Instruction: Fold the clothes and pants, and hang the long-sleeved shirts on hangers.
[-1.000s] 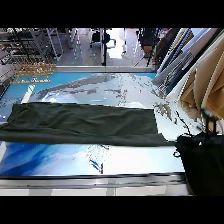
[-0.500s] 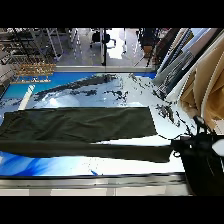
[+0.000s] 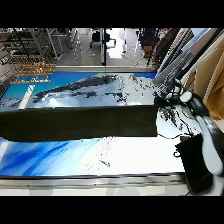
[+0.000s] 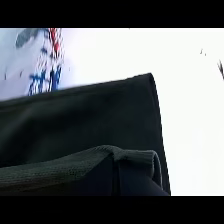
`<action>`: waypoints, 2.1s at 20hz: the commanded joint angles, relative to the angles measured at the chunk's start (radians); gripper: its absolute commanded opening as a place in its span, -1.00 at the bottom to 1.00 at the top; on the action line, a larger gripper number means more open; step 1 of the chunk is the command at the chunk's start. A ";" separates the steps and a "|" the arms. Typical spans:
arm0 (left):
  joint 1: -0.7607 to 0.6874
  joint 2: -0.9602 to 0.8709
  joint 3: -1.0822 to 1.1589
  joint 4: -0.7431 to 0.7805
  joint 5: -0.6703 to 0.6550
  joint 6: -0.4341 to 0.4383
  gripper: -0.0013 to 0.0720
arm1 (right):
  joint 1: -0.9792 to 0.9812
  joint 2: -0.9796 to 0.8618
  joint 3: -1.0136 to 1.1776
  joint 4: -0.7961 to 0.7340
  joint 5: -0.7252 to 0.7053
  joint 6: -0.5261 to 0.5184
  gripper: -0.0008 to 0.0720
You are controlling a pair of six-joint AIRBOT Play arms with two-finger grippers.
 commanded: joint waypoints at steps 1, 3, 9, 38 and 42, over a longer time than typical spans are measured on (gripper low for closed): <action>-0.123 -0.076 0.001 -0.002 0.188 -0.042 -0.85 | 0.014 -0.272 0.273 0.047 -0.026 0.047 -0.83; -0.162 -0.113 0.001 -0.001 0.203 -0.036 -0.02 | 0.016 -0.307 0.287 0.089 -0.011 0.047 0.54; -0.086 -0.055 0.001 0.082 -0.137 0.017 0.82 | -0.029 -0.225 0.263 0.089 0.406 -0.065 0.72; -0.071 -0.188 0.000 -0.013 -0.269 -0.121 -0.92 | 0.154 0.111 -0.499 0.485 -0.071 -0.045 -0.91; -0.014 -0.090 0.000 0.144 -0.383 -0.050 -0.92 | 0.153 0.230 -0.469 0.169 0.255 -0.046 -0.91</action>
